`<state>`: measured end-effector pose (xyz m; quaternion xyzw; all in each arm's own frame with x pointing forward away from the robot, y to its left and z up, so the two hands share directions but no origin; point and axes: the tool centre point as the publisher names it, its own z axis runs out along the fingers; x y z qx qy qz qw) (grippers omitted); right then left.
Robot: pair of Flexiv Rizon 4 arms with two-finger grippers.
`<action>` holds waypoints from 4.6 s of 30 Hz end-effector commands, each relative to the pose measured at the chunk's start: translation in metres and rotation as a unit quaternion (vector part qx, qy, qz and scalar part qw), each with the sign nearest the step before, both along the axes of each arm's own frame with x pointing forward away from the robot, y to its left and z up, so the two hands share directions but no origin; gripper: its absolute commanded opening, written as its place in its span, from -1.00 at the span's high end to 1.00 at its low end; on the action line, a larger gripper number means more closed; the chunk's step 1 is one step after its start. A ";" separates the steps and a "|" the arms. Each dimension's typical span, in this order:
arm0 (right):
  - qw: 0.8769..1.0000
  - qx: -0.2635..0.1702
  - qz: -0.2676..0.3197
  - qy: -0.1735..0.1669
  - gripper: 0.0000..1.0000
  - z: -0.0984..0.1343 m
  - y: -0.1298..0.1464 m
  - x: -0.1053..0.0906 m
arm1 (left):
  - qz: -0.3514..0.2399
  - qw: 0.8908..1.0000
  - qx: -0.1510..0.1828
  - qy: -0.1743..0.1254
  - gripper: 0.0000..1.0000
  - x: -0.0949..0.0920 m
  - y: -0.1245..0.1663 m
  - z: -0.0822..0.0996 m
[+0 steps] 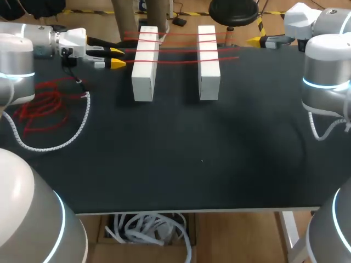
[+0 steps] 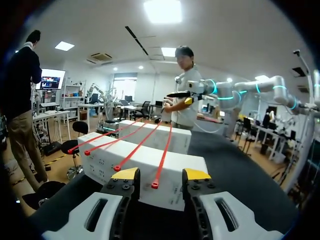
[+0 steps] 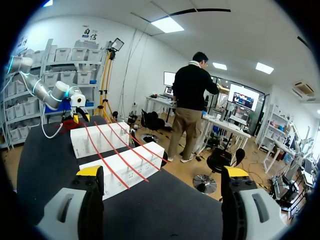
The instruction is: Grab the tape and strap the tape.
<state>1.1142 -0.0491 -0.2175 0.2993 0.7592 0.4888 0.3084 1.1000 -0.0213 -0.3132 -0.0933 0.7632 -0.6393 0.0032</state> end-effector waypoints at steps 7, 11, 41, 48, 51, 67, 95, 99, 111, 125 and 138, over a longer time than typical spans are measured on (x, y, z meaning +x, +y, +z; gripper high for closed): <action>1.000 0.000 0.000 0.001 -1.00 0.000 0.000 0.000 | -0.014 1.000 -0.011 0.001 0.42 0.000 -0.003 -0.006; 1.000 0.000 0.000 0.001 -1.00 0.000 0.000 0.000 | -0.013 1.000 -0.014 0.001 0.40 0.000 -0.003 -0.008; 1.000 0.000 0.000 0.001 -1.00 0.000 0.000 0.000 | -0.022 1.000 -0.012 -0.008 0.44 0.003 0.007 -0.017; 1.000 0.000 0.000 0.001 -1.00 0.000 0.000 0.000 | -0.024 1.000 -0.012 -0.008 0.53 0.002 0.006 -0.017; 1.000 0.000 0.000 0.001 -1.00 0.000 0.000 0.000 | -0.025 1.000 -0.012 -0.008 0.57 0.002 0.006 -0.017; 1.000 0.000 0.000 0.001 -1.00 0.000 0.000 0.000 | -0.035 0.999 -0.010 -0.013 1.00 -0.002 0.005 -0.016; 1.000 0.000 0.000 0.001 -1.00 0.000 0.000 0.000 | -0.040 0.997 -0.056 -0.045 1.00 -0.012 -0.002 0.062; 1.000 0.000 0.000 0.001 -1.00 0.000 0.000 0.000 | -0.032 0.995 -0.081 -0.044 1.00 -0.011 -0.002 0.083; 1.000 0.000 0.000 0.001 -1.00 0.000 0.000 0.000 | -0.024 0.990 -0.136 -0.031 1.00 -0.014 -0.011 0.133; 1.000 0.000 0.000 0.001 -1.00 0.000 0.000 0.000 | -0.027 0.985 -0.166 -0.025 1.00 -0.015 -0.042 0.166; 1.000 0.000 0.000 0.001 -1.00 0.000 0.000 0.000 | -0.030 0.979 -0.199 -0.042 1.00 -0.012 -0.056 0.182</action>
